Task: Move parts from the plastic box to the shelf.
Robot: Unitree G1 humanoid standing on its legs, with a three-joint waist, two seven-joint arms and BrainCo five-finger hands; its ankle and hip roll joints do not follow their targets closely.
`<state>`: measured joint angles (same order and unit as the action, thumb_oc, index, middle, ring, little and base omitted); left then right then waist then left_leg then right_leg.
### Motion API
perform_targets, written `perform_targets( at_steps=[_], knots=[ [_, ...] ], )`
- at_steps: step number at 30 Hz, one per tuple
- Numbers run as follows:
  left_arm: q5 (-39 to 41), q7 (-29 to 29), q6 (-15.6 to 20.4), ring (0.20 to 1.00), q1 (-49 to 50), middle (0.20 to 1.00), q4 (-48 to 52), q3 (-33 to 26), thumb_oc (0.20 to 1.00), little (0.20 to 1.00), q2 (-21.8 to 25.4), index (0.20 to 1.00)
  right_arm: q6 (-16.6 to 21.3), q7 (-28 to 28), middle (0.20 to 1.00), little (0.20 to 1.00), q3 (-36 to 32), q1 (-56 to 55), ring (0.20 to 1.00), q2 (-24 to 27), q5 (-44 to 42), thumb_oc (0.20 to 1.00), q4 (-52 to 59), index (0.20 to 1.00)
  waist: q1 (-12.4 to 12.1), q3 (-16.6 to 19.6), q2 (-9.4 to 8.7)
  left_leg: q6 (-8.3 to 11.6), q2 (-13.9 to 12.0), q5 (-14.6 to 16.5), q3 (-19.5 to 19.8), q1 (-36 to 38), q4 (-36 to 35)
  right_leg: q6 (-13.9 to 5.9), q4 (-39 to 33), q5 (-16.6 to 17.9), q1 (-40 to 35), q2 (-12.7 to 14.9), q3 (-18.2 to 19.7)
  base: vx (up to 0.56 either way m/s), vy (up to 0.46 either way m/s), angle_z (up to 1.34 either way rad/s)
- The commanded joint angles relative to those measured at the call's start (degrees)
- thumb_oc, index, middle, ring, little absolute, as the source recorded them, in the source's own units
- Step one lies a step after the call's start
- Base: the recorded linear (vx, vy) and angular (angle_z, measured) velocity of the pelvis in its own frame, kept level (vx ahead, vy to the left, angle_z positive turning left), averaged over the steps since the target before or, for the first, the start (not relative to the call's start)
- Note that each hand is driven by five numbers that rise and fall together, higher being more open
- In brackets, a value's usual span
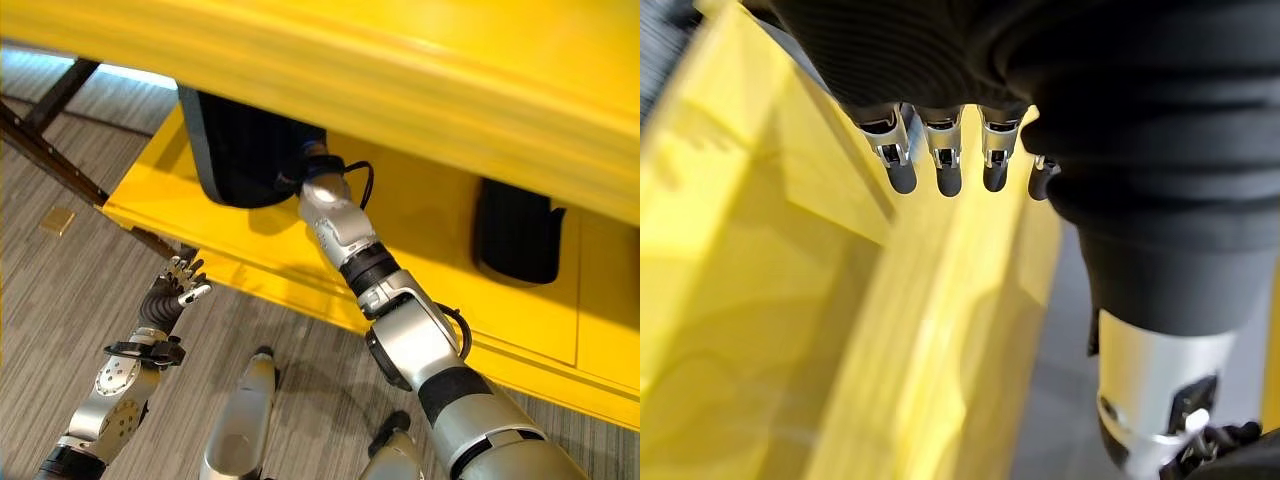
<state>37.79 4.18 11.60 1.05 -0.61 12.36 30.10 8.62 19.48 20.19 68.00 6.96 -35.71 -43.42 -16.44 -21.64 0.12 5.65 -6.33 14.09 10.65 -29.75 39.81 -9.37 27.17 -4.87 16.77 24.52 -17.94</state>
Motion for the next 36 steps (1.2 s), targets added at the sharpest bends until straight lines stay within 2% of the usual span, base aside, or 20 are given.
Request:
perform_targets(
  at_steps=[1,5,7,11,19,20,21,28,29,30,31,32,33,36],
  knots=[
    [1.95,0.54,3.27,1.0,-1.54,1.0,4.07,1.71,1.0,1.0,3.38,1.0,5.22,2.96,0.2,0.2,-5.45,3.7,0.2,1.51,-0.61,0.2,-0.83,0.2,0.52,4.07,-1.35,-0.75,-0.54,-4.55,0.41,-1.11,-4.51,-1.16,7.81,-1.78,1.72,0.94,2.59,-0.15,0.036,0.31],
    [1.98,0.98,3.31,1.0,-1.47,1.0,5.16,2.9,1.0,1.0,3.79,1.0,4.22,5.14,0.2,0.2,-6.2,6.96,0.2,5.81,1.16,0.2,-8.19,0.2,0.32,2.8,-0.25,-1.11,-0.04,-4.4,0.93,-3.76,-2.67,-0.7,9.95,-2.61,4.07,0.98,2.49,-0.04,0.013,0.16],
    [2.06,1.04,3.46,1.0,-1.53,1.0,5.23,3.06,1.0,1.0,3.76,1.0,4.24,5.07,0.2,0.2,-6.06,7.3,0.2,6.3,1.28,0.2,-9.17,0.2,0.37,2.61,-0.06,-1.16,-0.01,-4.29,0.98,-4.14,-2.32,-0.56,10.24,-2.82,4.54,0.98,2.69,-0.03,0.025,-0.03],
    [1.74,1.93,3.94,1.0,-1.42,1.0,6.08,4.01,1.0,1.0,3.53,1.0,4.32,6.25,0.2,0.2,-6.83,7.87,0.2,10.87,1.05,0.2,-14.27,0.2,1.32,1.62,0.96,-1.42,0.34,-3.79,0.9,-6.5,-0.6,-0.09,12.22,-3.68,7.47,1.2,3.83,-0.05,0.044,-0.04],
    [1.44,2.46,4.47,1.0,-0.98,1.0,6.76,4.13,1.0,1.0,3.84,1.0,3.13,6.07,0.2,0.2,-4.83,9.31,0.2,15.23,2.76,0.2,-20.22,0.2,2.48,0.56,1.71,-1.57,0.22,-3.57,0.16,-8.03,0.42,0.42,13.14,-3.86,10.08,0.98,5.23,-0.03,0.027,-0.04],
    [1.44,2.46,4.48,1.0,-1.01,1.0,6.75,4.14,1.0,1.0,3.83,1.0,3.15,6.05,0.2,0.2,-4.81,9.36,0.2,15.24,2.75,0.2,-20.28,0.2,2.47,0.55,1.71,-1.57,0.22,-3.57,0.14,-8.04,0.43,0.42,13.17,-3.87,10.13,0.98,5.26,0.05,0.003,-0.07],
    [1.41,2.63,4.63,1.0,-1.18,1.0,6.71,4.36,1.0,1.0,3.87,1.0,2.81,5.77,0.2,0.2,-3.91,9.73,0.2,15.53,3.39,0.2,-21.95,0.2,2.93,0.43,1.63,-1.36,-0.23,-1.98,-0.03,-7.77,0.89,-0.05,13.69,-5.17,10.15,0.7,5.76,0.06,-0.01,-0.07],
    [1.48,3.21,5.07,1.0,-1.11,1.0,6.64,4.12,1.0,1.0,3.59,1.0,2.42,5.04,0.2,0.2,-2.68,9.69,0.2,13.7,4.27,0.2,-24.2,0.2,3.78,0.13,1.56,-1.37,-0.47,-1.59,-0.52,-7.92,1.31,0.12,13.69,-5.22,10.77,0.6,6.57,-0.01,0.016,-0.06],
    [1.35,3.23,5.04,1.0,-1.21,1.0,6.66,4.25,1.0,1.0,3.58,1.0,2.25,4.98,0.2,0.2,-2.8,9.44,0.2,13.32,4.46,0.2,-25.07,0.2,3.92,-0.14,1.64,-1.6,-0.16,-3.25,-0.65,-8.59,0.98,0.73,13.14,-3.86,11.17,0.73,6.45,-0.09,0.032,-0.03],
    [1.26,3.35,5.09,1.0,-1.22,1.0,6.68,4.22,1.0,1.0,3.56,1.0,2.15,5.04,0.2,0.2,-2.66,9.32,0.2,13.16,4.67,0.2,-25.15,0.2,3.99,-0.21,1.67,-1.6,-0.15,-3.21,-0.7,-8.66,1.08,0.76,13.15,-3.84,11.2,0.74,6.46,0.0,0.007,-0.05],
    [1.27,3.36,5.08,1.0,-1.16,1.0,6.63,4.21,1.0,1.0,3.55,1.0,2.12,5.03,0.2,0.2,-2.64,9.27,0.2,13.09,4.67,0.2,-25.16,0.2,3.99,-0.04,1.63,-1.37,-0.38,-1.48,-0.61,-8.12,1.61,0.2,13.76,-5.26,10.74,0.6,6.76,0.08,-0.019,-0.05],
    [1.23,3.37,5.11,1.0,-1.24,1.0,6.54,4.27,1.0,1.0,3.46,1.0,1.98,5.03,0.2,0.2,-2.58,9.14,0.2,12.91,4.92,0.2,-25.49,0.2,4.02,-0.1,1.6,-1.39,-0.34,-1.46,-0.67,-8.12,1.59,0.23,13.7,-5.23,10.71,0.58,6.77,-0.01,0.009,-0.06],
    [1.18,3.45,5.27,1.0,-1.32,1.0,6.67,4.28,1.0,1.0,3.35,1.0,1.87,5.08,0.2,0.2,-2.54,8.77,0.2,12.62,5.35,0.2,-26.11,0.2,4.07,-0.46,1.76,-1.65,-0.1,-3.17,-0.87,-8.72,1.04,0.82,13.04,-3.74,11.27,0.71,6.6,-0.09,0.032,-0.04],
    [1.03,3.66,5.47,1.0,-1.47,1.0,6.64,4.23,1.0,1.0,3.27,1.0,1.65,5.0,0.2,0.2,-2.54,8.04,0.2,12.22,5.89,0.2,-26.48,0.2,4.13,-0.79,1.85,-1.72,-0.15,-3.14,-1.0,-8.85,1.22,0.83,12.94,-3.61,11.41,0.69,6.66,-0.01,0.004,-0.06]
  ],
)
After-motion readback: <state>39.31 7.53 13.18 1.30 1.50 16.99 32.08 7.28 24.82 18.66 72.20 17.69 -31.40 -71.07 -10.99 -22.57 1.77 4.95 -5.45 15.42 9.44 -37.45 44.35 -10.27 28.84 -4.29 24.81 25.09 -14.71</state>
